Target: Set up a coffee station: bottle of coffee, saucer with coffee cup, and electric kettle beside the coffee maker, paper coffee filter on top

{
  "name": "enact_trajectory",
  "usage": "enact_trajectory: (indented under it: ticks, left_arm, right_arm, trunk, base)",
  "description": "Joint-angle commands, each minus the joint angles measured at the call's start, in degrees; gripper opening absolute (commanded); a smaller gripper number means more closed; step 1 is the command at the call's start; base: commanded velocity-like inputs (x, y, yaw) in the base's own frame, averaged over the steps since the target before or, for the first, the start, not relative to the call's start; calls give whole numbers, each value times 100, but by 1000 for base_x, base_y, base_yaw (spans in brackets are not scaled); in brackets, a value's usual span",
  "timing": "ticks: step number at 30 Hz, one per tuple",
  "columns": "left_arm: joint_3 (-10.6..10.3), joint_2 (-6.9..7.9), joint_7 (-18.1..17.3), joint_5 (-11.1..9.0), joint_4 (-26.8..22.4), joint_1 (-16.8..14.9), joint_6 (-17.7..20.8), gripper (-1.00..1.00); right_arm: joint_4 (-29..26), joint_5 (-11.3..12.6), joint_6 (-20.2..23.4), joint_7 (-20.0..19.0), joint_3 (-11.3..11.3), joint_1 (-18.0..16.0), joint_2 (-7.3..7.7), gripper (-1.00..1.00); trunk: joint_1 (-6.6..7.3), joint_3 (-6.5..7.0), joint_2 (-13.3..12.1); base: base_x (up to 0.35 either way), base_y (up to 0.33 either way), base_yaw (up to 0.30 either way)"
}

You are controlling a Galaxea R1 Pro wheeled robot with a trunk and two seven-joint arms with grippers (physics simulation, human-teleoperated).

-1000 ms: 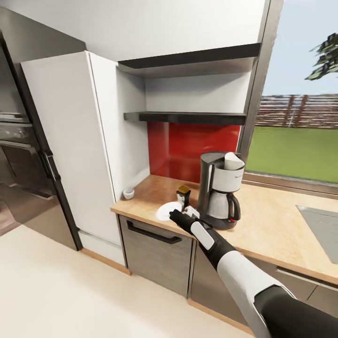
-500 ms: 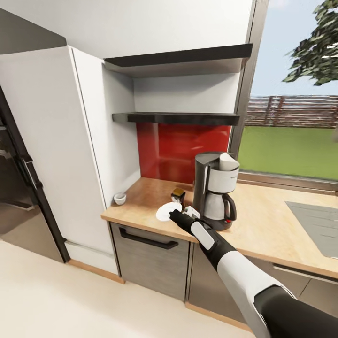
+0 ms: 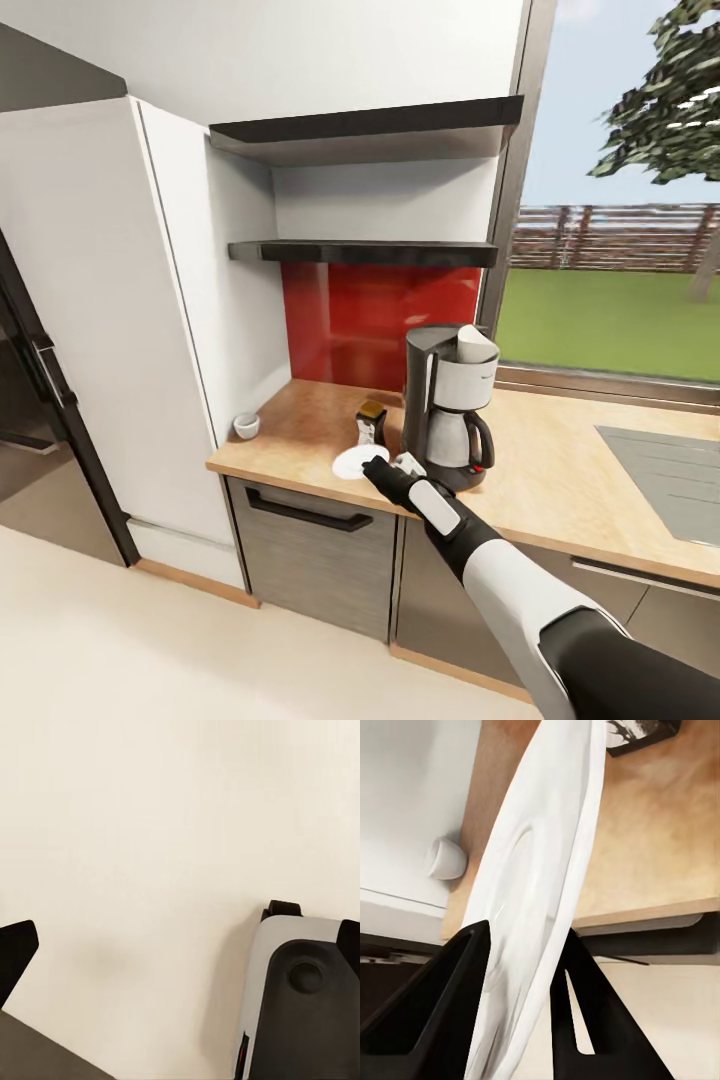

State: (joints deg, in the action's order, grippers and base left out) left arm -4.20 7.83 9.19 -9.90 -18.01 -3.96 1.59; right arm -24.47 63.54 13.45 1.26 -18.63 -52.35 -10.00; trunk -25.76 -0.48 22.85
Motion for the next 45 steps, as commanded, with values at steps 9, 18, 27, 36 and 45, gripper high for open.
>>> enact_trajectory:
  ticks: [9,18,27,36,45]
  left_arm:
    - [-64,-6,80,-48,-3,9,17,100]
    - [-80,-27,74,-47,59,9,31,100]
    - [-81,-25,67,-47,62,9,31,100]
    - [-81,-27,58,-47,68,9,37,100]
    - [-81,-27,57,-43,70,9,43,100]
  right_arm:
    - [235,95,16,31,25,-3,0,-100]
    - [534,648,17,41,22,-3,0,-100]
    - [697,834,17,41,9,-3,0,-100]
    - [707,836,17,41,15,-3,0,-100]
    - [733,836,17,41,17,-3,0,-100]
  trunk:
    - [-3,-5,7]
    - [-3,-5,7]
    - [-3,-5,7]
    - [-3,-5,7]
    - [-3,-5,7]
  base:
    - [0,0,0]
    - [85,0,0]
    - [88,27,0]
    - [45,6,0]
    - [53,0,0]
